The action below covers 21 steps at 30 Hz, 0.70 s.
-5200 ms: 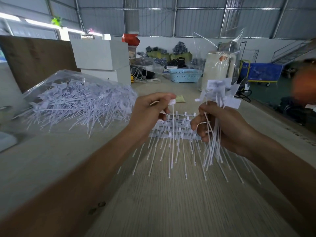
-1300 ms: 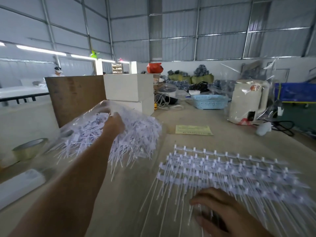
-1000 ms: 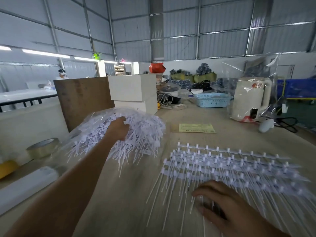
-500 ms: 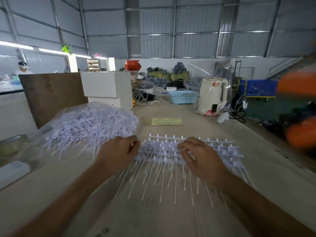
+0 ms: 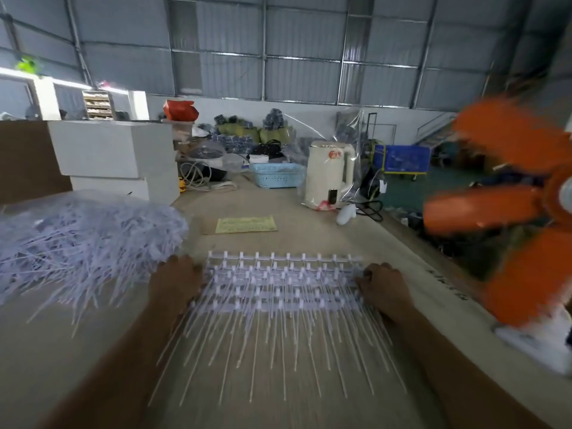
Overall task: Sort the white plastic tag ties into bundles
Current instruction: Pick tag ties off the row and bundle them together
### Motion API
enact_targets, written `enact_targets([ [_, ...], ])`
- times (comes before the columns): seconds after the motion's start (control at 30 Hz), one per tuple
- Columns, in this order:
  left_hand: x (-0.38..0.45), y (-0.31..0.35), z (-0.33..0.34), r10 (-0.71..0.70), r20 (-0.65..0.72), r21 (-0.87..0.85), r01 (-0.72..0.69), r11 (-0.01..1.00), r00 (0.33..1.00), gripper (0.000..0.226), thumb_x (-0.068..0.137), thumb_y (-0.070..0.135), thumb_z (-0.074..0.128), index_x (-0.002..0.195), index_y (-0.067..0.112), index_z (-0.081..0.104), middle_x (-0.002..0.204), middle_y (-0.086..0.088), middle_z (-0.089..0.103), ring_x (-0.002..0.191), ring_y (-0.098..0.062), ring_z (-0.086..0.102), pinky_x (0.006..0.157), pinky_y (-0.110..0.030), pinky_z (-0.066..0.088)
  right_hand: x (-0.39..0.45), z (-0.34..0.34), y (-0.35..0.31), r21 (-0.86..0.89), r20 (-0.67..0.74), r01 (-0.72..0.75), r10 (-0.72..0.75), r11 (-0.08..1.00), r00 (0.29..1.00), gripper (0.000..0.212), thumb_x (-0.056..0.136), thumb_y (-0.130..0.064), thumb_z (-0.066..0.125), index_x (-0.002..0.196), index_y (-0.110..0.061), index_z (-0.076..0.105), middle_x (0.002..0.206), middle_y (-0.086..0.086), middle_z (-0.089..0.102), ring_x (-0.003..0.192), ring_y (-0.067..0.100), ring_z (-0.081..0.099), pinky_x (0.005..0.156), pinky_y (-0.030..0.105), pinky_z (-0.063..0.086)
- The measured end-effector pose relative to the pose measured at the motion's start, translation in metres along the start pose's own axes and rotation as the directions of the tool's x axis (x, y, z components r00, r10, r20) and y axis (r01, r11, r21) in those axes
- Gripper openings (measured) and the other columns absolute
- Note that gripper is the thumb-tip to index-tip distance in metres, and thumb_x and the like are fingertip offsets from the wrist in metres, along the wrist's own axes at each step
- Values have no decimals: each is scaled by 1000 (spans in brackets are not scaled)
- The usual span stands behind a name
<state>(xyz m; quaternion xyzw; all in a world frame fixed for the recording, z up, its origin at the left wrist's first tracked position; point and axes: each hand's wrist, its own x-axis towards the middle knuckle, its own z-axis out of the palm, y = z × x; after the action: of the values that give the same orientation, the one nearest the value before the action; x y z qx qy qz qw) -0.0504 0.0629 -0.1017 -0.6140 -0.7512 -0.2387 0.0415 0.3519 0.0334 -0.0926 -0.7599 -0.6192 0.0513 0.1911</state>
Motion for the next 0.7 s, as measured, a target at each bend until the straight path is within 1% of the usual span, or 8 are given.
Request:
enact_targets([
  [0.1,2,2,0,16,86,-76,-10,997,996,40,99,48,46,98,13,64,88,-9,68,82,-29,66,73,-35,51,-2,-3,1,128,-28,-28,32,991,999,22,98,-39,57,95,-17,62,100,8,66,91,27,62,84,38,53],
  [0.23,-4,7,-5,-38,118,-167,58,984,992,17,86,33,65,92,18,60,88,-7,69,81,-28,66,69,-33,50,-6,-2,1,145,-60,-32,41,989,997,10,98,-31,59,93,-22,58,96,3,64,85,23,60,81,37,53],
  [0.3,-4,9,-6,-41,147,-182,68,981,988,17,83,29,66,91,17,57,89,-8,67,83,-28,65,69,-33,48,-6,-2,4,241,-79,-38,59,970,995,6,96,-24,60,100,-19,61,96,3,62,87,24,61,81,37,53],
  [0.4,-3,11,-7,-36,170,-224,75,972,985,15,85,26,64,92,16,58,89,-8,65,83,-29,64,70,-34,48,-7,-2,9,410,-126,-3,60,912,990,15,92,-14,64,108,-12,63,100,6,63,88,23,59,82,36,50],
  [0.5,1,12,-7,-22,210,-245,74,967,978,16,83,25,66,90,11,63,94,-10,65,88,-31,66,75,-35,50,-9,-4,11,528,-156,47,42,848,987,16,90,-6,67,105,-10,65,93,3,63,89,28,63,77,37,52],
  [0.57,3,13,-7,-31,242,-286,102,953,970,18,85,27,65,81,10,63,85,-10,67,81,-27,67,71,-32,49,-10,-6,13,625,-176,68,56,778,983,13,91,-3,67,101,-12,67,90,4,66,83,29,65,69,33,52],
  [0.63,3,15,-7,-41,265,-304,124,945,963,26,87,31,64,73,8,66,71,-6,69,68,-22,69,66,-31,52,-11,-7,14,706,-196,81,84,704,977,12,93,-5,67,98,-16,69,88,4,68,70,23,63,57,27,50],
  [0.7,2,16,-7,-36,261,-268,108,957,965,23,86,28,66,70,11,71,65,-4,70,63,-19,69,67,-33,56,-11,-8,13,715,-215,100,82,692,973,12,95,-7,65,98,-17,69,85,2,68,63,19,60,52,25,48],
])
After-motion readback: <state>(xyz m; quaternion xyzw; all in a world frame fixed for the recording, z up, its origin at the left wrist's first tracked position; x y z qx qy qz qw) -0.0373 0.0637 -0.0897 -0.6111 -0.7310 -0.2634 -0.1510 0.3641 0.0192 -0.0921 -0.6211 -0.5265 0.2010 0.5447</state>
